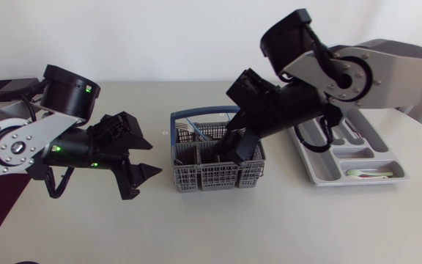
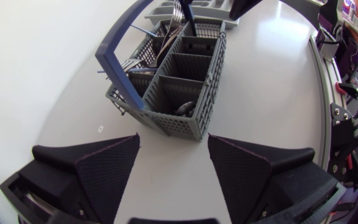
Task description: Sort the cutlery from the basket into the organizer compartments.
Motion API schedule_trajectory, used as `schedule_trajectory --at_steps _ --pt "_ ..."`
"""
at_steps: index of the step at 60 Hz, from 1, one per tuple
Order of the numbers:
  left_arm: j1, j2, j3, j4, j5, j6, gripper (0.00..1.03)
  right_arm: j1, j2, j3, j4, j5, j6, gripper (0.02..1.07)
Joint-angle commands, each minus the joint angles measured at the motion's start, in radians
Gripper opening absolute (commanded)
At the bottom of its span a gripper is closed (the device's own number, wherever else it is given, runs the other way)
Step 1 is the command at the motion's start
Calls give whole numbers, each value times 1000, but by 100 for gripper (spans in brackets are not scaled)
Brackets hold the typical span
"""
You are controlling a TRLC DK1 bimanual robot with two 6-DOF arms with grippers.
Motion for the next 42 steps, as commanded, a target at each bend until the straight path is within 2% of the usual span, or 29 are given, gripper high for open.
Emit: schedule_trajectory --at_steps 1,6,13,25,32,38,42 --pt "25 33 -28 14 46 -19 76 32 64 61 -18 10 81 97" --pt "34 55 -31 19 77 -25 76 54 112 96 -17 38 107 97" --pt "37 82 -39 24 80 -44 76 71 156 128 -17 45 133 93" --pt "45 81 -35 10 92 -79 76 141 209 159 -8 130 186 92" --pt "51 68 -57 16 99 -105 76 164 225 171 5 139 219 84" --pt "52 49 -111 77 112 -128 76 183 232 169 20 165 234 84" --pt "60 39 -134 109 123 -134 76 186 236 166 25 168 245 77"
